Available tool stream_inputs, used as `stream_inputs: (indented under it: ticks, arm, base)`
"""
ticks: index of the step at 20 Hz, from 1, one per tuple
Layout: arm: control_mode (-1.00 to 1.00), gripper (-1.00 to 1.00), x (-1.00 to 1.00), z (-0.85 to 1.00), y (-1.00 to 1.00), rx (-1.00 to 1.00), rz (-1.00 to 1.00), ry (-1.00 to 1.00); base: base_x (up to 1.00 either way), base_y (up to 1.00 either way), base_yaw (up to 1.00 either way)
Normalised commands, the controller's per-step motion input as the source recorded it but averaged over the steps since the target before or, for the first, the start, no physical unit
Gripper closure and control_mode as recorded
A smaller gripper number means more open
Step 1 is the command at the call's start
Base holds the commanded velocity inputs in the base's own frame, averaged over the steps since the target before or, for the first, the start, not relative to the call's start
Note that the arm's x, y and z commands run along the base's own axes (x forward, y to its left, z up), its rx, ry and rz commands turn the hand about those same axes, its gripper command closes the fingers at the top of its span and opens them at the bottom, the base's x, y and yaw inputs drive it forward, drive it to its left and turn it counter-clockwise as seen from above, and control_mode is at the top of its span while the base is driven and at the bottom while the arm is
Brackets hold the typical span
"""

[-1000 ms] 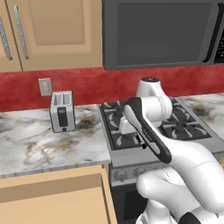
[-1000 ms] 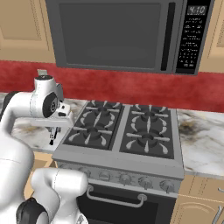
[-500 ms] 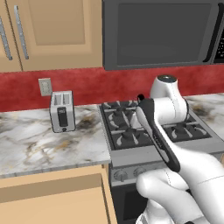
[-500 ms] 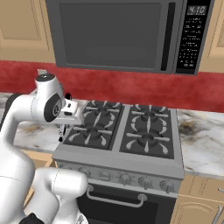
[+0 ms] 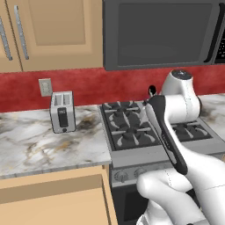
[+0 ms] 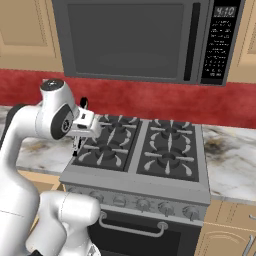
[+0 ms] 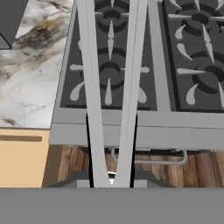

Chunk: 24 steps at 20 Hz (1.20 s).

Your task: Take the tongs from the drawer on the left and place them on the dining counter next to the tray containing the hot dog.

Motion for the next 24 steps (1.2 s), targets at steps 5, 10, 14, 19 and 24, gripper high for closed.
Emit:
stream_inputs:
  ticks: [5, 10, 14, 19, 24]
  arm:
    - [-1.00, 1.00, -0.09, 0.19, -0.02, 0.00, -0.06, -0.04]
    - [-1.00, 1.00, -0.13, 0.14, -0.03, 0.00, -0.06, -0.04]
    - [-1.00, 1.00, -0.13, 0.07, -0.06, 0.00, -0.05, -0.04]
    - [-1.00, 1.00, -0.24, 0.06, -0.11, 0.00, -0.03, -0.06]
    - [-1.00, 1.00, -0.14, 0.02, -0.13, 0.00, -0.01, -0.05]
  base:
    - [0.00, 0.00, 0.00]
    - [0.00, 0.00, 0.00]
    - [0.00, 0.00, 0.00]
    - [0.00, 0.00, 0.00]
    - [0.00, 0.00, 0.00]
